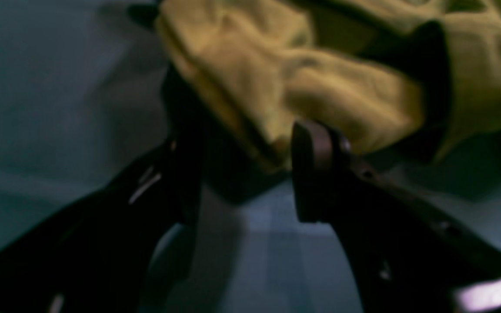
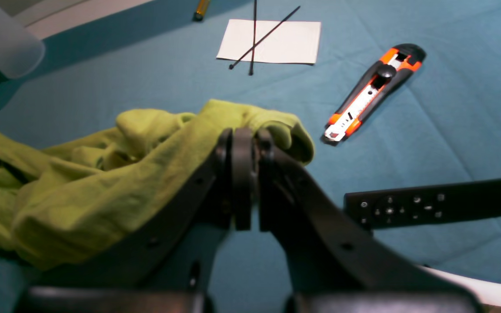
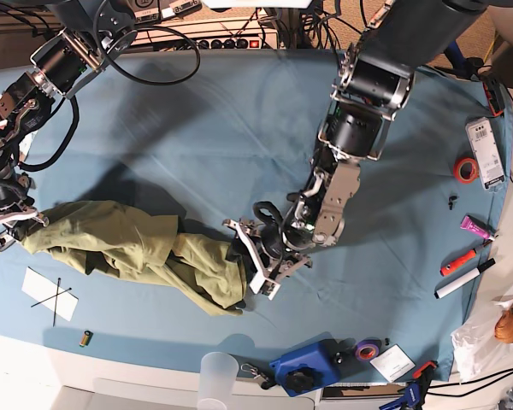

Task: Layout the t-shirt on the table in an organized manner, then fold the t-shirt properly
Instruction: 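Grasp the opposite end of the t-shirt with the left gripper, then stretch the t-shirt between both grippers and lay it flat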

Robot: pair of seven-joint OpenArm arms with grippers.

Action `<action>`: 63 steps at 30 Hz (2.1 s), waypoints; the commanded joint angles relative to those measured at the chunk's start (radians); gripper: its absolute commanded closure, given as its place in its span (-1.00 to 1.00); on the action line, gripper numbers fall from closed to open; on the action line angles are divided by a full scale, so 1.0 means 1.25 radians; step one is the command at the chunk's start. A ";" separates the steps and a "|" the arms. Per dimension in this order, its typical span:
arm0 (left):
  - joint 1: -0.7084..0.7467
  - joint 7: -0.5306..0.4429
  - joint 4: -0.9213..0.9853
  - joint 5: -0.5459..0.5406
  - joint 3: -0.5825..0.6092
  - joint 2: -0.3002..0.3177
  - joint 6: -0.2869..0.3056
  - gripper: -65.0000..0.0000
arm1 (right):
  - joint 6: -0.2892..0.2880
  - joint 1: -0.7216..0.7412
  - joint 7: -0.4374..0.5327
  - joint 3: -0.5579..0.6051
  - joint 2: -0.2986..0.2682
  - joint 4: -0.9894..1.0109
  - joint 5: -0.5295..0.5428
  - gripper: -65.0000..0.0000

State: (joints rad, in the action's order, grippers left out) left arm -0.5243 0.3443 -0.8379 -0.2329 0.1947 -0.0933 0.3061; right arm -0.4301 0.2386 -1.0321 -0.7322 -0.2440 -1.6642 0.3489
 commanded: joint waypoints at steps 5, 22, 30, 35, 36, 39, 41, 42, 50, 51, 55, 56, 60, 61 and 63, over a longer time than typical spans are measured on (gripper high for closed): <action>-0.046 -0.023 -0.008 -0.016 -0.001 -0.008 0.007 0.05 | -0.002 0.017 0.023 -0.001 -0.016 -0.013 0.013 1.00; -0.046 -0.024 -0.007 -0.023 -0.001 -0.051 0.024 0.74 | -0.002 0.017 0.023 -0.001 -0.016 -0.013 0.016 1.00; -0.046 -0.039 -0.007 -0.023 -0.001 -0.051 0.038 1.00 | -0.002 0.017 0.027 -0.001 -0.016 -0.013 0.016 1.00; -0.046 -0.043 -0.024 0.003 -0.002 -0.051 0.052 1.00 | -0.009 0.017 0.081 -0.001 -0.017 -0.013 0.016 1.00; -0.046 -0.042 -0.033 0.007 -0.002 -0.051 0.052 1.00 | -0.019 0.018 0.095 -0.001 -0.020 -0.013 0.016 1.00; -0.046 -0.041 -0.062 0.007 -0.003 -0.039 0.052 1.00 | -0.031 0.018 0.113 -0.001 -0.037 -0.013 0.044 1.00; -0.046 -0.035 -0.081 0.007 -0.003 -0.023 0.051 1.00 | -0.031 0.018 0.114 -0.001 -0.055 -0.013 0.070 1.00; -0.046 -0.029 -0.092 0.007 -0.003 -0.013 0.047 1.00 | -0.031 0.018 0.114 -0.001 -0.064 -0.013 0.078 1.00; -0.047 0.005 -0.173 0.007 -0.005 0.079 0.025 1.00 | -0.031 0.021 0.118 0.000 -0.110 -0.013 0.134 1.00; -0.046 0.014 -0.181 0.007 -0.009 0.088 0.028 1.00 | -0.037 0.022 0.116 0.000 -0.110 -0.013 0.138 1.00; -0.046 0.040 -0.200 0.002 -0.062 0.120 0.027 1.00 | -0.057 0.022 0.117 0.031 -0.109 -0.013 0.146 1.00; -0.047 0.042 -0.202 -0.008 -0.081 0.128 0.028 1.00 | -0.056 0.022 0.117 0.048 -0.109 -0.013 0.145 1.00; -0.051 0.060 -0.203 -0.050 -0.163 0.163 0.072 1.00 | -0.056 0.031 0.126 0.133 -0.109 -0.013 0.113 1.00; -0.054 0.073 -0.204 -0.065 -0.182 0.173 0.090 1.00 | -0.053 0.037 0.133 0.157 -0.109 -0.013 0.098 1.00; -0.061 0.106 -0.204 -0.098 -0.217 0.193 0.113 1.00 | -0.040 0.055 0.143 0.199 -0.108 -0.013 0.071 1.00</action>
State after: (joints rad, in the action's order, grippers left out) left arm -0.5610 0.5068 -1.0721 -0.3408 -0.0731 0.1421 0.4465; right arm -0.4850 0.2779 -0.8967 -0.4774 -0.3565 -1.6642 0.4294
